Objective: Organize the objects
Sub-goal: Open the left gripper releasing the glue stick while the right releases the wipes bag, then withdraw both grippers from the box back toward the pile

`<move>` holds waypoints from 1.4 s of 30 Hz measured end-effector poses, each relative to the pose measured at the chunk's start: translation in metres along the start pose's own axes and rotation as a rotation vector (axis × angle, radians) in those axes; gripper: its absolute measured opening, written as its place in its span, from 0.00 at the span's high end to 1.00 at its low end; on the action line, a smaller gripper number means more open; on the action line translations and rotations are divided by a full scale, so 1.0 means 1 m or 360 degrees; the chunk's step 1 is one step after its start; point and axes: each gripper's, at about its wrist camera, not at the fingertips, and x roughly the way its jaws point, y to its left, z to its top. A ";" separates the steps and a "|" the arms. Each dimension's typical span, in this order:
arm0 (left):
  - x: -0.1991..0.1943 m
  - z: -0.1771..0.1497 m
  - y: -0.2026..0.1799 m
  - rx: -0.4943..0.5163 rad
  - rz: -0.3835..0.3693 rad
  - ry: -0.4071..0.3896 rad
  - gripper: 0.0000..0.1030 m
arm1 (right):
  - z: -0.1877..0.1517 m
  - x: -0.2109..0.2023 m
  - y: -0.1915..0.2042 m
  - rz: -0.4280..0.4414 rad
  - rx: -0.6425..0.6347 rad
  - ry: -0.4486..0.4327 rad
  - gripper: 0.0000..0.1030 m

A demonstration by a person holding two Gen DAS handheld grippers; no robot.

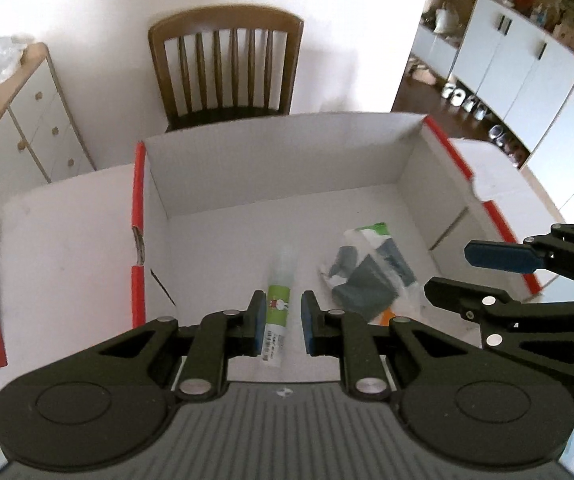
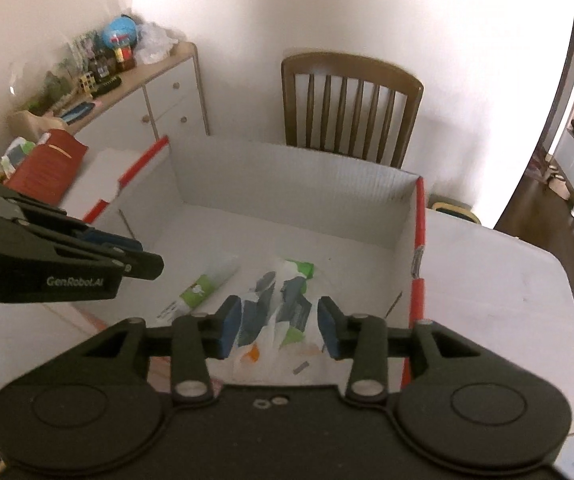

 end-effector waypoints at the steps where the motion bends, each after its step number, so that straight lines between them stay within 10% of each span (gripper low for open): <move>1: -0.005 -0.002 0.000 -0.0001 -0.0007 -0.0014 0.84 | -0.001 -0.005 0.000 -0.0002 0.0000 -0.0009 0.59; 29: -0.142 -0.093 -0.021 0.0082 -0.0133 -0.0350 0.83 | -0.067 -0.144 0.045 0.0026 0.0017 -0.0218 0.43; 42: -0.161 -0.157 -0.009 0.0070 -0.0144 -0.0365 0.33 | -0.114 -0.163 0.058 -0.0070 0.0083 -0.0221 0.31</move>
